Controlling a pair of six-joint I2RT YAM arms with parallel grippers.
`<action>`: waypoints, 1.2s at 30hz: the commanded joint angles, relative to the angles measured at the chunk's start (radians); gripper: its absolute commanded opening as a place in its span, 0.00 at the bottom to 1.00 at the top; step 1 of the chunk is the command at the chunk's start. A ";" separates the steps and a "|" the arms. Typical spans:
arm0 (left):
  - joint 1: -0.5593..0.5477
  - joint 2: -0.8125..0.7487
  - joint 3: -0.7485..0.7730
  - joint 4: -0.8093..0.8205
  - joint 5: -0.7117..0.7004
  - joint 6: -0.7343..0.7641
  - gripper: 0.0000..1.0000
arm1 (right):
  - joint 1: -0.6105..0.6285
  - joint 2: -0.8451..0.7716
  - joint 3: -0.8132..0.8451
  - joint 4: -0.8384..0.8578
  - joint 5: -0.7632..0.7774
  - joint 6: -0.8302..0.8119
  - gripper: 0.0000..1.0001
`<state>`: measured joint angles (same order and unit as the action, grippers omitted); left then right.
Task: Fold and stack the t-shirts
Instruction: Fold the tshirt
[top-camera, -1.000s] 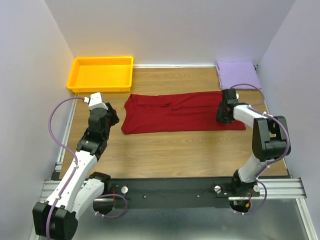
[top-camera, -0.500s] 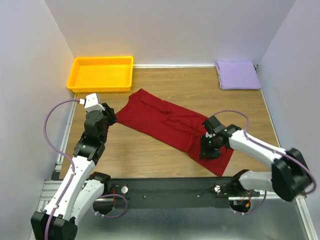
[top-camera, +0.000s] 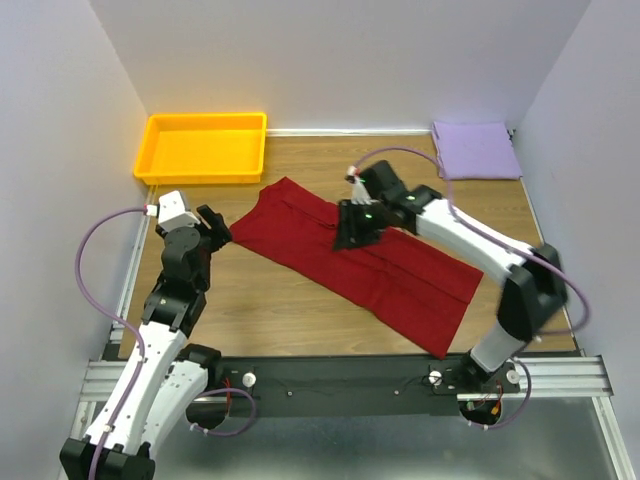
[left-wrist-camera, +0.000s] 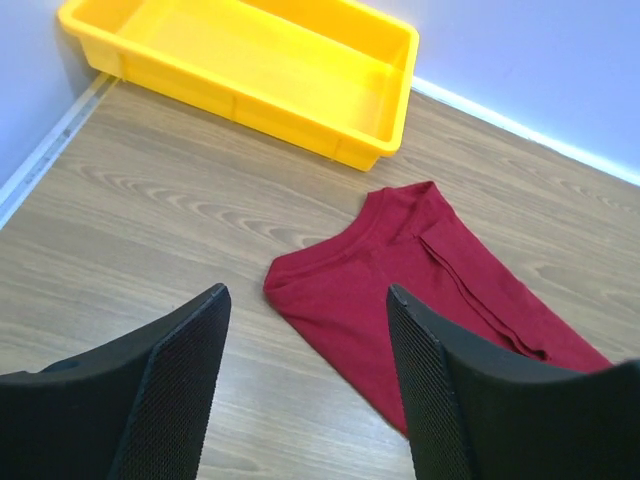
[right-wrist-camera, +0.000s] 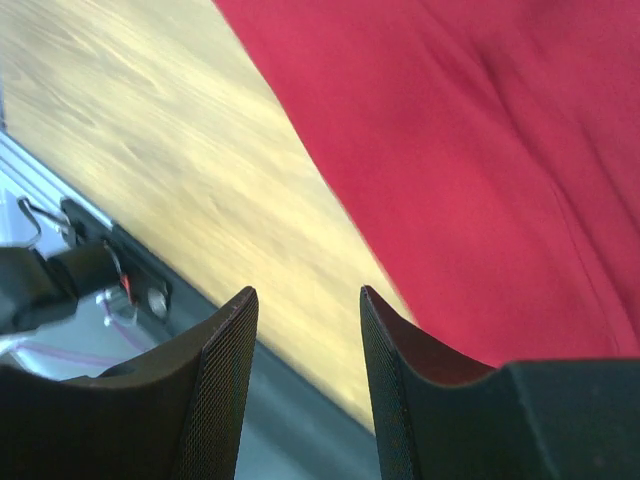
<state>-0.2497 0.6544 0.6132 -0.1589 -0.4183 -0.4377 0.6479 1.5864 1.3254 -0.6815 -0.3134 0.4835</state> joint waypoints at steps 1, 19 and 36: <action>0.006 -0.058 0.000 -0.001 -0.080 -0.016 0.74 | 0.077 0.229 0.200 0.157 -0.078 -0.095 0.53; 0.006 -0.059 -0.018 -0.002 -0.088 -0.013 0.78 | -0.054 0.862 0.572 0.401 0.126 -0.007 0.54; 0.006 0.005 -0.018 0.015 -0.048 -0.001 0.77 | -0.237 1.141 1.081 0.413 0.067 -0.066 0.55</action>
<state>-0.2493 0.6518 0.5995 -0.1631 -0.4747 -0.4419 0.4034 2.6698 2.3222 -0.2272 -0.2367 0.4522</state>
